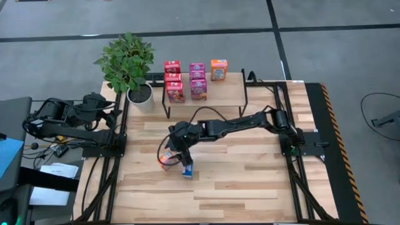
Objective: Stack cereal on shelf
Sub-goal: Put the orange cereal box on the shelf aligned with the other orange cereal box on the shelf
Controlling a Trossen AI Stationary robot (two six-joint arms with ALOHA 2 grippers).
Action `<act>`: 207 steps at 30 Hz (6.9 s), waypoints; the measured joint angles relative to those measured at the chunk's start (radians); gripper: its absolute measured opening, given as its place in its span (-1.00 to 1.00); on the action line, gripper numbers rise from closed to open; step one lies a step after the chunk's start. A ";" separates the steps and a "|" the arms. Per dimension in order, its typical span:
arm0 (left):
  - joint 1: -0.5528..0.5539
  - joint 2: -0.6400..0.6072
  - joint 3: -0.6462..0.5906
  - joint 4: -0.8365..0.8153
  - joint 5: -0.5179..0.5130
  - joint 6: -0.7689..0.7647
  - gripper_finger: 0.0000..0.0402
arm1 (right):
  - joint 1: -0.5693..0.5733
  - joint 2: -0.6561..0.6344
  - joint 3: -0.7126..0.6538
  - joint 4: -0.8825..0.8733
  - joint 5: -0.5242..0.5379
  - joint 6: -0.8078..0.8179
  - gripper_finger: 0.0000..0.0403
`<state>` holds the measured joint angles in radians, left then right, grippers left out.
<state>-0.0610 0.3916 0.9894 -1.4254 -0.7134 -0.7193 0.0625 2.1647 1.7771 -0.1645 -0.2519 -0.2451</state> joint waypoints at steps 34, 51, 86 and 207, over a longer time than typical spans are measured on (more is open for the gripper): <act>0.000 0.000 0.000 -0.007 0.000 0.003 0.60 | 0.030 0.022 0.046 -0.083 0.058 -0.052 0.68; 0.000 0.000 0.000 -0.025 0.024 0.000 0.60 | 0.029 0.106 0.079 -0.112 0.041 -0.014 0.57; 0.000 0.000 0.000 -0.026 -0.009 0.008 0.60 | -0.069 0.063 0.525 -0.620 0.009 0.099 -0.07; 0.000 0.000 0.000 -0.051 -0.194 -0.161 0.60 | -0.884 -0.615 -0.114 -0.858 -0.117 -0.287 0.01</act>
<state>-0.0612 0.3916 0.9894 -1.4764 -0.9078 -0.8803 -0.8219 1.5496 1.6635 -1.0229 -0.3691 -0.5325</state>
